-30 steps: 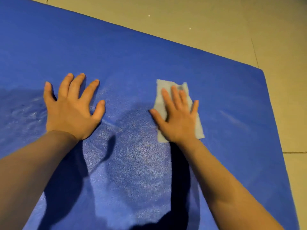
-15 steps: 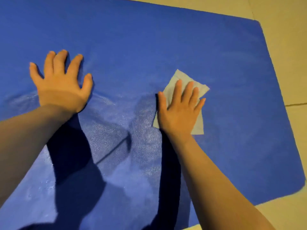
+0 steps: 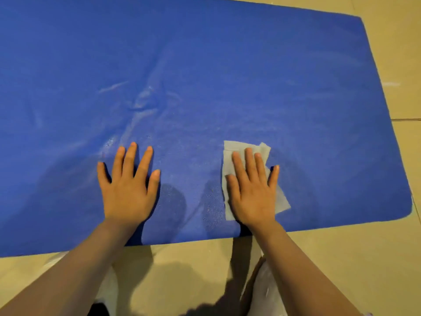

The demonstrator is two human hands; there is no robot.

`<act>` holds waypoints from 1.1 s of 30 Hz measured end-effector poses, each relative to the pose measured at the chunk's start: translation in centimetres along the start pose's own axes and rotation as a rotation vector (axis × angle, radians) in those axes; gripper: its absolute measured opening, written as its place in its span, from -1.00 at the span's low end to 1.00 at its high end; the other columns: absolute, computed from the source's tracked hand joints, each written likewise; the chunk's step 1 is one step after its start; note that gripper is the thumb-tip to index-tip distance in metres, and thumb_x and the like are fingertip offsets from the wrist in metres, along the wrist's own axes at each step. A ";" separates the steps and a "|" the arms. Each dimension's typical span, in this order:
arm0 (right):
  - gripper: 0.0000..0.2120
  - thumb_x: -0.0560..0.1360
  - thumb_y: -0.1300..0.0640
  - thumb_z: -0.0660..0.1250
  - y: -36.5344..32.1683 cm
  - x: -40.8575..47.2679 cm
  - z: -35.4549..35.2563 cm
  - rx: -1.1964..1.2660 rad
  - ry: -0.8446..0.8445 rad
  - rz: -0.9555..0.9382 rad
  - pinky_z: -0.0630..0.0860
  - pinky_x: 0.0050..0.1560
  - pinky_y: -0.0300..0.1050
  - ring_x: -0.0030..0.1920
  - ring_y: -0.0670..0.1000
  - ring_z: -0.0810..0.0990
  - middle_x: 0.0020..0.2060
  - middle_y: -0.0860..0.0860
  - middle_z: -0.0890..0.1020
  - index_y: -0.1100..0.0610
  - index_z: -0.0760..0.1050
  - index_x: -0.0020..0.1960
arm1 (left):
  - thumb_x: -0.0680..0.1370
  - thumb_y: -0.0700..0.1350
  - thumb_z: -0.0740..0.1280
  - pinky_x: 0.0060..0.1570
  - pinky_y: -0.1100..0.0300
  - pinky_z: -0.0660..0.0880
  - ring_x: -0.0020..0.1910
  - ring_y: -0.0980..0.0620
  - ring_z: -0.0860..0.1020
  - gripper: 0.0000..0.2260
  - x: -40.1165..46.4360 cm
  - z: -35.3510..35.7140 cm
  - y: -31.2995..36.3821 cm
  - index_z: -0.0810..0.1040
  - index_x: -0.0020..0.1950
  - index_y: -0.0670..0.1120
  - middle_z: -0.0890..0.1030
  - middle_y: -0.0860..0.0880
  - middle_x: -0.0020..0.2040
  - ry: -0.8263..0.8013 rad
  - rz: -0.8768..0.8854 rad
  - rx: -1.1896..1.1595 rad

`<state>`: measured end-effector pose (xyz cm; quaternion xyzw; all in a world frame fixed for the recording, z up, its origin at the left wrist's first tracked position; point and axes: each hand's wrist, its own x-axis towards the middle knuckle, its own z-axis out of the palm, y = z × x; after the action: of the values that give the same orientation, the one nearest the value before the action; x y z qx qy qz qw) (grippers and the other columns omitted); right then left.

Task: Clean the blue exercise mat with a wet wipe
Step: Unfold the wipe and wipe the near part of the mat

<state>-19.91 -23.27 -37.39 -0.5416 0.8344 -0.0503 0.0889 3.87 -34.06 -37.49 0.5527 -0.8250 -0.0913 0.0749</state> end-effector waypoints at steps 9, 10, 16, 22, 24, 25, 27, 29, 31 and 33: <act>-0.32 0.58 -0.23 -0.10 -0.2 -1.2 0.3 0.053 0.108 0.492 -0.02 0.49 0.32 0.53 0.29 0.13 0.53 0.22 0.20 0.15 0.21 0.56 | 0.61 0.12 0.00 0.42 -0.37 -0.02 0.55 -0.18 0.15 -0.48 -0.8 0.4 0.3 0.32 0.53 -0.01 0.27 -0.14 0.55 -0.076 -0.115 0.026; -0.36 0.60 -0.18 -0.05 -2.8 -1.9 1.0 0.055 0.126 0.444 0.02 0.48 0.33 0.51 0.31 0.18 0.51 0.24 0.24 0.18 0.25 0.54 | 0.61 0.12 0.01 0.42 -0.36 -0.02 0.55 -0.18 0.15 -0.49 -0.8 0.4 0.4 0.32 0.53 -0.01 0.28 -0.13 0.55 -0.072 -0.113 0.025; -0.48 0.64 -0.09 0.02 -14.3 -5.6 3.1 0.037 0.033 -0.070 0.01 0.52 0.20 0.55 0.19 0.14 0.53 0.14 0.25 0.05 0.20 0.56 | 0.60 0.14 -0.03 0.45 -0.36 -0.06 0.57 -0.17 0.13 -0.45 -0.7 0.4 0.2 0.31 0.55 0.00 0.26 -0.13 0.56 -0.050 -0.117 0.010; -0.37 0.59 -0.28 -0.09 -2.2 -3.2 0.4 -0.061 0.005 0.093 -0.18 0.50 0.25 0.56 0.08 0.11 0.56 0.05 0.19 -0.03 0.18 0.57 | 0.60 0.13 0.00 0.43 -0.39 -0.03 0.55 -0.19 0.16 -0.47 -0.7 0.5 0.1 0.33 0.54 -0.02 0.28 -0.15 0.55 -0.006 -0.114 -0.025; -0.29 0.54 -0.32 -0.16 4.4 -2.7 -1.6 -0.075 0.001 0.357 -0.16 0.48 0.31 0.57 0.10 0.08 0.57 0.07 0.14 -0.01 0.14 0.58 | 0.60 0.13 0.00 0.43 -0.38 -0.03 0.56 -0.19 0.15 -0.46 -0.7 0.5 0.2 0.33 0.54 -0.02 0.28 -0.15 0.55 -0.009 -0.116 -0.029; -0.26 0.52 -0.32 -0.19 7.1 -2.6 -2.4 -0.060 -0.004 0.499 -0.13 0.48 0.35 0.56 0.12 0.07 0.58 0.09 0.13 0.01 0.13 0.59 | 0.60 0.14 0.00 0.43 -0.38 -0.04 0.56 -0.19 0.15 -0.46 -0.7 0.5 0.3 0.33 0.54 -0.02 0.28 -0.15 0.55 -0.011 -0.118 -0.032; -0.30 0.57 -0.28 -0.14 9.6 -2.4 -2.8 -0.049 0.030 0.746 0.02 0.42 0.45 0.52 0.20 0.18 0.54 0.17 0.20 0.09 0.19 0.57 | 0.60 0.14 -0.01 0.44 -0.36 -0.05 0.56 -0.19 0.14 -0.46 -0.7 0.4 0.4 0.33 0.53 -0.02 0.27 -0.14 0.55 -0.015 -0.122 -0.032; -0.42 0.66 -0.15 -0.03 7.8 -1.9 -1.6 -0.044 0.104 0.821 0.30 0.22 0.55 0.34 0.34 0.44 0.39 0.31 0.41 0.24 0.36 0.45 | 0.60 0.14 -0.01 0.44 -0.36 -0.06 0.56 -0.18 0.14 -0.45 -0.7 0.4 0.5 0.33 0.53 -0.02 0.27 -0.14 0.55 -0.021 -0.127 -0.032; -0.47 0.66 -0.06 0.03 3.7 -1.6 0.1 -0.075 0.155 0.705 0.36 0.19 0.53 0.26 0.43 0.48 0.31 0.38 0.46 0.32 0.41 0.39 | 0.60 0.14 -0.01 0.44 -0.36 -0.06 0.56 -0.18 0.13 -0.45 -0.7 0.3 0.5 0.33 0.53 -0.02 0.27 -0.14 0.55 -0.023 -0.130 -0.032; -0.45 0.62 -0.06 0.04 -1.7 -2.1 1.8 -0.039 0.203 0.484 0.22 0.37 0.39 0.38 0.42 0.37 0.39 0.36 0.38 0.29 0.36 0.45 | 0.60 0.14 0.00 0.44 -0.36 -0.06 0.56 -0.18 0.13 -0.46 -0.8 0.3 0.4 0.34 0.53 -0.03 0.28 -0.15 0.55 -0.011 -0.128 -0.033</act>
<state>-17.18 -22.03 -38.65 -0.3200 0.9451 -0.0657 0.0036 3.68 -33.16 -37.72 0.6023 -0.7869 -0.1124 0.0734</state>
